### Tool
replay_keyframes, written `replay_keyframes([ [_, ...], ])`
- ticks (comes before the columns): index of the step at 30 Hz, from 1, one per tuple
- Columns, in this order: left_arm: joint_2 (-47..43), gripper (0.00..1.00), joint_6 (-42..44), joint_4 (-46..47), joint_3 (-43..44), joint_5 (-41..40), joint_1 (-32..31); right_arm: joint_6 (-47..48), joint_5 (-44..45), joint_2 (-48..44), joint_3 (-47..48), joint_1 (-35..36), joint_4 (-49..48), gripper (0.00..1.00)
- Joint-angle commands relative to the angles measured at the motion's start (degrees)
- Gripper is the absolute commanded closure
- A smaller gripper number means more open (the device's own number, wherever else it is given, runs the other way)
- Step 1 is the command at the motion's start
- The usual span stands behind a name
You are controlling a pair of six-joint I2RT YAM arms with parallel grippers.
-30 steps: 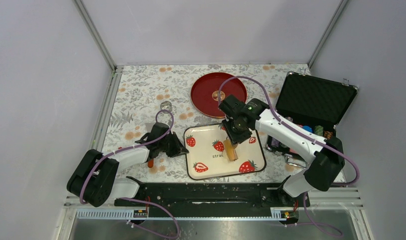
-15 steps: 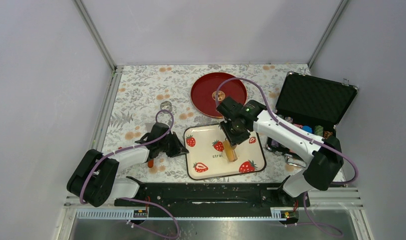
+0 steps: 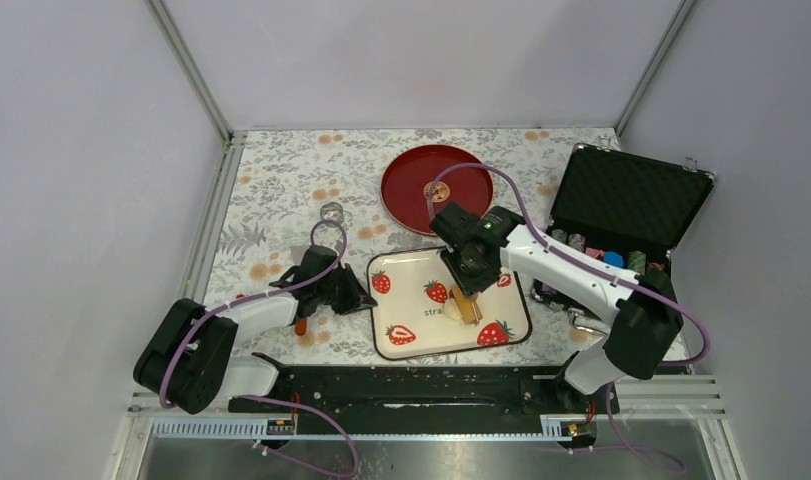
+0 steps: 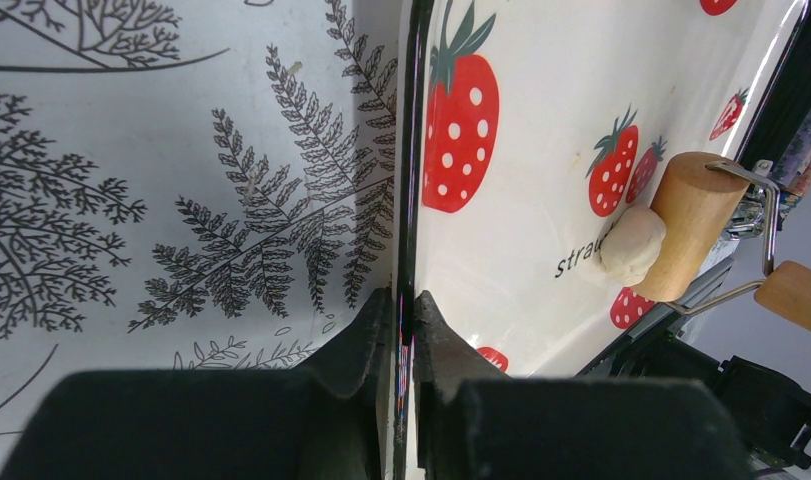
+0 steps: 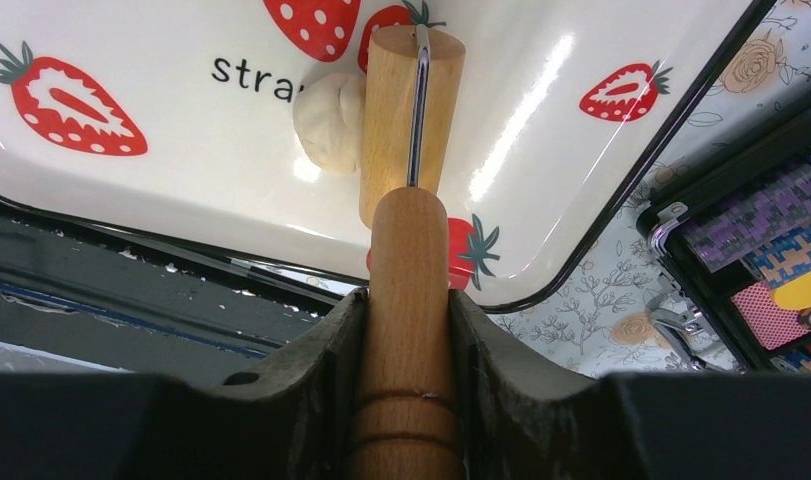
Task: Roll out the dumpling wrappers from the dough
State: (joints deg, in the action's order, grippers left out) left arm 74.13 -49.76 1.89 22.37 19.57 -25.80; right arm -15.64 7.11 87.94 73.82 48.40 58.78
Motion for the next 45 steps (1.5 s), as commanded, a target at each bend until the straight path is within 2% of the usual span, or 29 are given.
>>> replay_keyframes([
  [1, 0.2, 1.0, -0.7, 3.1, -0.2, 1.4, 0.3, -1.4, -5.7, 1.3, -0.8, 2.3, -3.2, 1.0],
  [17, 0.1, 1.0, -0.7, 3.3, -0.2, 1.5, 0.4, -1.8, -1.8, -1.2, 7.1, 2.6, 2.9, 1.0],
  [31, 0.1, 1.0, -0.8, 3.5, -0.3, 1.5, 0.5, -2.0, -3.7, 0.2, 2.1, 3.0, -0.4, 1.0],
  [45, 0.1, 1.0, -0.8, 3.6, -0.4, 1.6, 0.6, -3.6, -5.4, 0.4, 3.7, 4.7, -1.2, 1.0],
])
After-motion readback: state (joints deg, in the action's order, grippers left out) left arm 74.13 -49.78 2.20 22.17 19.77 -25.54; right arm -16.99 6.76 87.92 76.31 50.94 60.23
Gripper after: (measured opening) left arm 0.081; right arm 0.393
